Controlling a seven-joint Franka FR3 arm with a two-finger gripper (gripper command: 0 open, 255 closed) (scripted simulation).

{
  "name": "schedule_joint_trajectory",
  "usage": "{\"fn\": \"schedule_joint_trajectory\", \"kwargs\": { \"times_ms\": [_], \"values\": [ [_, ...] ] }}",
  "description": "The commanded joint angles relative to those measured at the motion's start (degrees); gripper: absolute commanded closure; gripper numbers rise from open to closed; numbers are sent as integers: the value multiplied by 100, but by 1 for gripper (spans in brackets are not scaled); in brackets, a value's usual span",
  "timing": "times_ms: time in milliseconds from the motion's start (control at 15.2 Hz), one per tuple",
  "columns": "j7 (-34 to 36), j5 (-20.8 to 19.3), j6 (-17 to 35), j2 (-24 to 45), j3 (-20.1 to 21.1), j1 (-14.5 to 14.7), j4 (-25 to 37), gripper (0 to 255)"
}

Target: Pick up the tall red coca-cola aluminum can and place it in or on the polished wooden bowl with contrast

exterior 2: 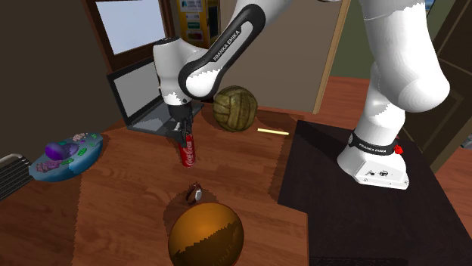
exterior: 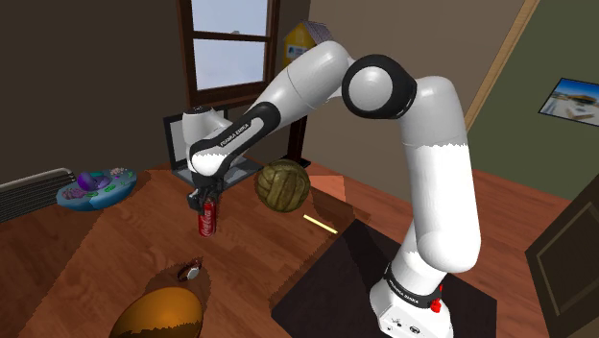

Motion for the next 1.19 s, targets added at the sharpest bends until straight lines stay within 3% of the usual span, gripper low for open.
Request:
{"fn": "schedule_joint_trajectory", "kwargs": {
  "times_ms": [0, 1122],
  "values": [
    [-11, 12, -60, -47, 4, -10, 8, 255],
    [-183, 242, -1067, -803, 129, -90, 275, 255]
  ]
}}
